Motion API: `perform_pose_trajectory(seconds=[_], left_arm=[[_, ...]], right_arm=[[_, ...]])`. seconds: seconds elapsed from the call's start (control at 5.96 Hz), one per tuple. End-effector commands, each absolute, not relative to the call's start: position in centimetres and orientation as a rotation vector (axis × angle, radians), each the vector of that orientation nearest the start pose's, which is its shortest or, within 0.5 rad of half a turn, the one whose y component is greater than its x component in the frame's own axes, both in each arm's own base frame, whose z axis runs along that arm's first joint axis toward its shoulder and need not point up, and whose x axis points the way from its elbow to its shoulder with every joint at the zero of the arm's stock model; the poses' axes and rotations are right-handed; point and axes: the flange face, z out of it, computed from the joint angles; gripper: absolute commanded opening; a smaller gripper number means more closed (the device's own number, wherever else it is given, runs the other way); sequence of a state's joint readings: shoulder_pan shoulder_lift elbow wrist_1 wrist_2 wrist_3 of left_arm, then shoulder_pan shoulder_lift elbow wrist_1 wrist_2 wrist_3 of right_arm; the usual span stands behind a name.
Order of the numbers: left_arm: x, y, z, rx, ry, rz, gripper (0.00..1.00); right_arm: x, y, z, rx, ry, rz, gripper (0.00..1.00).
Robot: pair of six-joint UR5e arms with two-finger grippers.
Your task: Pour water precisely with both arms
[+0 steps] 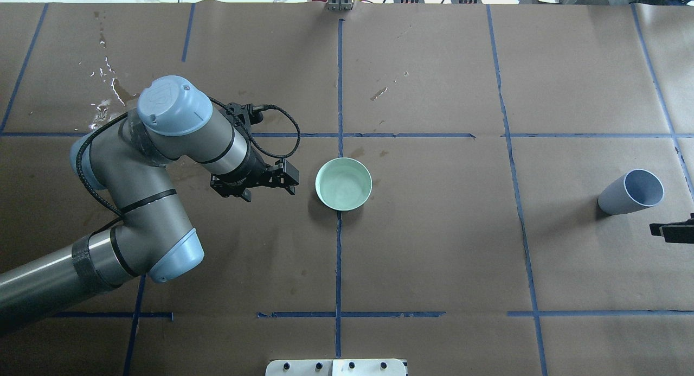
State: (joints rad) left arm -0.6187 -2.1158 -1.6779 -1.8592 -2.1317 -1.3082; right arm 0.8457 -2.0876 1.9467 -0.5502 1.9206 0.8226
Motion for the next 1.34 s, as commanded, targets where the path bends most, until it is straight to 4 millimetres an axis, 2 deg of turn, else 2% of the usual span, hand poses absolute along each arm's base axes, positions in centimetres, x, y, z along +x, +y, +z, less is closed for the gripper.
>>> perform_pose_trajectory(seconds=[0.0, 0.17, 0.34, 0.5, 0.67, 0.84, 1.18], left_arm=[[48.5, -44.7, 25.4, -0.072, 1.053, -0.062, 0.99], [48.0, -44.9, 25.5, -0.068, 1.054, -0.067, 0.99], [47.3, -44.4, 25.8, -0.066, 1.057, -0.066, 0.99], [47.3, -44.3, 26.1, -0.069, 1.053, -0.068, 0.99], [47.1, -44.5, 26.1, -0.067, 1.053, -0.07, 0.99], [47.1, -44.5, 26.1, -0.066, 1.053, -0.072, 0.99], [47.0, -44.5, 26.2, -0.067, 1.052, -0.072, 0.99]], right_arm=[[-17.8, -28.2, 58.5, 0.499, -0.745, 0.056, 1.0], [-18.6, -27.4, 59.0, 0.53, -0.715, 0.1, 1.0], [-18.4, -27.2, 59.0, 0.546, -0.739, 0.156, 0.99], [-18.0, -27.1, 60.0, 0.574, -0.773, 0.19, 0.99], [-16.6, -26.6, 63.2, 0.653, -0.81, 0.23, 0.99], [-16.1, -26.3, 64.4, 0.734, -0.824, 0.248, 0.99], [-18.8, -25.2, 63.9, 0.824, -0.805, 0.216, 1.0]])
